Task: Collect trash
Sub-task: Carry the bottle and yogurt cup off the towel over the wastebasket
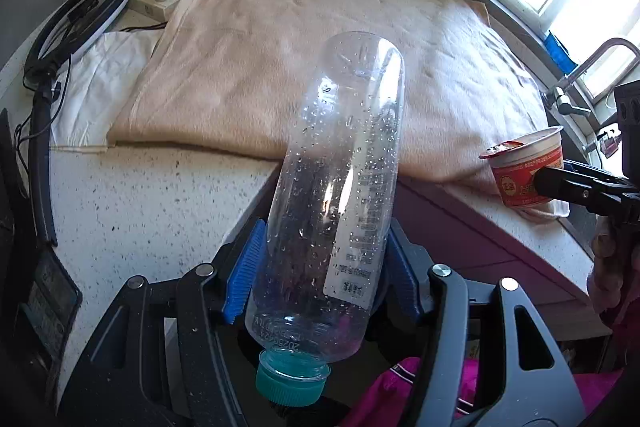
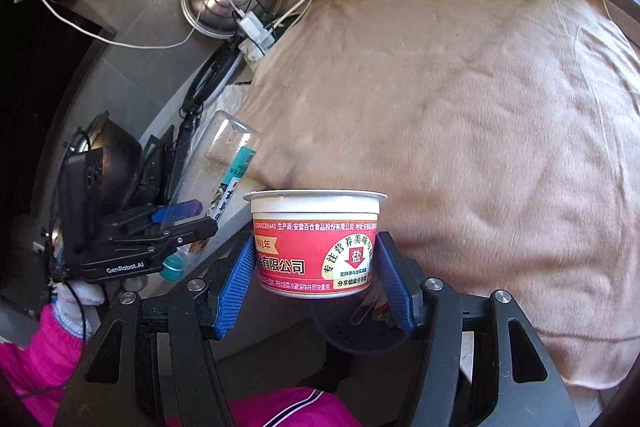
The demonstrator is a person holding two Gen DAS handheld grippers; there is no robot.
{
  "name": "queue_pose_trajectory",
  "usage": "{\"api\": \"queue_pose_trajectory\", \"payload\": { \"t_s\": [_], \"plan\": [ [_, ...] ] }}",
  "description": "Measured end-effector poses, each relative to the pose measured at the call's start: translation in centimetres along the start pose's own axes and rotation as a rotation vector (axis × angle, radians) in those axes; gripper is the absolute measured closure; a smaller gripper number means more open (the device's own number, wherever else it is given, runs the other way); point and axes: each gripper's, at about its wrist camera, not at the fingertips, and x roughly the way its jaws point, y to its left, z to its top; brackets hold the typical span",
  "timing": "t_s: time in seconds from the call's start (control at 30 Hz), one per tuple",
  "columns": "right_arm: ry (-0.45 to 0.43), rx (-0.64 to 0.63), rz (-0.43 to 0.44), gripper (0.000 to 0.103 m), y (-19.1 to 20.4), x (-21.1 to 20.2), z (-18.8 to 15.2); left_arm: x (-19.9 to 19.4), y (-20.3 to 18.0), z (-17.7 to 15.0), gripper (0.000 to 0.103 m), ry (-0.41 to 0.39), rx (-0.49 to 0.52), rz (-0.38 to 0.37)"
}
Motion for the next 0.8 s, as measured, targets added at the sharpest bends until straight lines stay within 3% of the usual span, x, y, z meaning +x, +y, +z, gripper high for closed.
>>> {"api": "queue_pose_trajectory", "payload": {
  "t_s": [0.47, 0.8],
  "plan": [
    [0.155, -0.036, -0.049, 0.044, 1.1, 5.1, -5.9, 5.4, -0.2, -6.8, 0.042, 0.149, -0.008, 0.011],
    [0.237, -0.082, -0.102, 0.044, 0.9, 8.6, -8.3, 10.4, 0.4, -10.1, 0.042, 0.267, -0.012, 0.032]
  ]
}}
